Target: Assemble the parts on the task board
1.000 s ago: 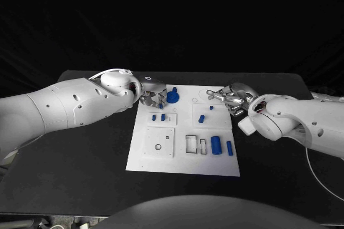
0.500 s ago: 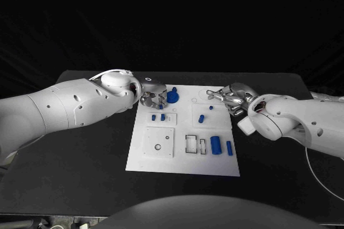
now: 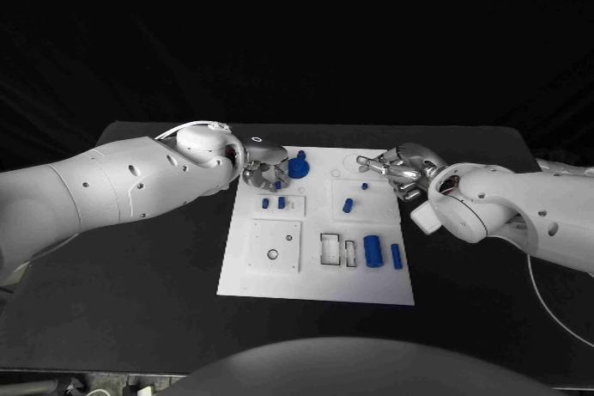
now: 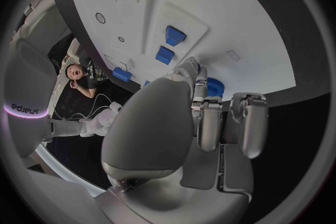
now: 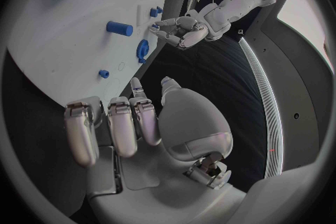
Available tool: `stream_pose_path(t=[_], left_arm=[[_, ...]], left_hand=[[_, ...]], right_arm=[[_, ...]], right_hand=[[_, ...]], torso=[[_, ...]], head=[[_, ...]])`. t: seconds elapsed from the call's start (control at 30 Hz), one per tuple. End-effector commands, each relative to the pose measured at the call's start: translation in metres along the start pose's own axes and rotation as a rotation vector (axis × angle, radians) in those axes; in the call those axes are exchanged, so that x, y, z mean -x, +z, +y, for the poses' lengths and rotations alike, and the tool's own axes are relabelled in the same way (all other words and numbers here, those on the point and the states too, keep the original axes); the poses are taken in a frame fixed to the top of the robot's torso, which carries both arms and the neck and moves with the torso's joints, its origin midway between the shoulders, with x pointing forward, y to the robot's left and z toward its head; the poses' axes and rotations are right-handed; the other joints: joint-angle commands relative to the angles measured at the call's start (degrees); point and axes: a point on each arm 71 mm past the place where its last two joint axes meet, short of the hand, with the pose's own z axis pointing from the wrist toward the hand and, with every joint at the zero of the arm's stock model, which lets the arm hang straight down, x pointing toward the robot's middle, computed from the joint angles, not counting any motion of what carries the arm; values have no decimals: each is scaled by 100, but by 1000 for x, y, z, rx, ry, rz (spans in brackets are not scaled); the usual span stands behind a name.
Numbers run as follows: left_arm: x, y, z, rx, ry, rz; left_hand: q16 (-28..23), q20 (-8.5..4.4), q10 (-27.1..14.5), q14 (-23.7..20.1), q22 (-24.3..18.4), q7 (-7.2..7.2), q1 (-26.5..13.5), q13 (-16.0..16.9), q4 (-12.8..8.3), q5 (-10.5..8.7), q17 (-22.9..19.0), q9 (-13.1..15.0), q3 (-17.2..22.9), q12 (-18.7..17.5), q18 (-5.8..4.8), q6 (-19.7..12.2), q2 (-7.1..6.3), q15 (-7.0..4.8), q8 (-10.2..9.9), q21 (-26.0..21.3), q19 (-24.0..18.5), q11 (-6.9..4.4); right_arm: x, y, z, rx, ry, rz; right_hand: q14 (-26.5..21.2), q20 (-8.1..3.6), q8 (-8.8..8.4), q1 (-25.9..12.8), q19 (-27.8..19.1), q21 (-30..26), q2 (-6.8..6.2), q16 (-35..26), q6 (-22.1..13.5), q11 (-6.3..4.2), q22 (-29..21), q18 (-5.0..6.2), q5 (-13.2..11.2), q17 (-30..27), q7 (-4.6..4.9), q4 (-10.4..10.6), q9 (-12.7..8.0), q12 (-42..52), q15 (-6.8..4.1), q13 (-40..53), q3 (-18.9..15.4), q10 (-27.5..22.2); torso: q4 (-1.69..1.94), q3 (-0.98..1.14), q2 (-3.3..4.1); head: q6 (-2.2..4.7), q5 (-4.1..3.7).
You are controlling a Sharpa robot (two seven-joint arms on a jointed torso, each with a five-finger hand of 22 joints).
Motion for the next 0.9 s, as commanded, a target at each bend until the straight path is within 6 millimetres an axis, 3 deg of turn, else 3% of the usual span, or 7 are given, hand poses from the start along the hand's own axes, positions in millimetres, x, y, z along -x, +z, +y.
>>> stream_pose_path(t=[0.03,0.17,0.6,0.67,0.73,0.9], left_arm=[[-5,0,1,17,-7,53],[-5,0,1,21,-7,54],[-1,-2,3,15,2,-7],[1,-2,3,13,6,-33],[2,-2,4,14,10,-54],[3,-6,7,26,14,-92]], left_hand=[[15,-9,-113,594,1509,29,-52,3,11,23,1508,-60,-48,-6,-43,-220,-125,56,-27,14,603,25],[15,-1,-193,594,1509,4,-124,8,8,21,1508,-148,-74,5,-43,-547,-211,48,-21,14,603,22],[15,3,-400,594,1509,42,-208,6,-1,21,1508,-215,-119,-3,-43,-760,-242,65,-1,14,603,58],[15,7,-472,594,1509,6,-242,8,0,21,1508,-255,-152,0,-43,-917,-246,73,-17,14,603,67],[15,18,-530,594,1509,-117,-292,12,-1,21,1508,-303,-216,8,-43,-1153,-253,107,-16,14,603,119],[-7,45,-578,580,1509,-159,-344,15,3,21,1474,-315,-330,15,-43,-1382,-264,147,-3,14,603,170]], right_arm=[[-2,0,0,4,-5,15],[-2,0,0,4,-5,17],[-2,0,0,1,-6,21],[-2,0,0,0,-6,22],[-2,0,0,-1,-6,23],[-2,1,0,-1,-7,24]], right_hand=[[597,26,21,10,590,26,41,23,-6,42,1509,-80,17,1508,3,-3,5,16,46,1509,-26,600],[597,26,21,10,590,26,41,23,-6,42,1509,-80,17,1508,3,-3,5,16,46,1509,-26,600],[597,26,25,14,590,26,44,23,-2,41,1509,-80,17,1508,2,-4,6,16,46,1509,-32,600],[597,26,25,14,590,26,44,23,-2,41,1509,-80,17,1508,2,-4,6,16,46,1509,-32,600],[597,26,25,14,590,26,44,23,-2,41,1509,-80,17,1508,2,-4,6,16,46,1509,-32,600],[597,26,25,14,590,26,44,23,-2,41,1509,-80,17,1508,2,-4,6,16,46,1509,-32,600]], torso=[[3,-1,-1],[1,0,-1],[3,-2,1],[3,-2,0],[0,-3,-1],[0,-1,-5]], head=[[0,1],[0,6],[0,3],[0,2],[0,-1],[0,-12]])
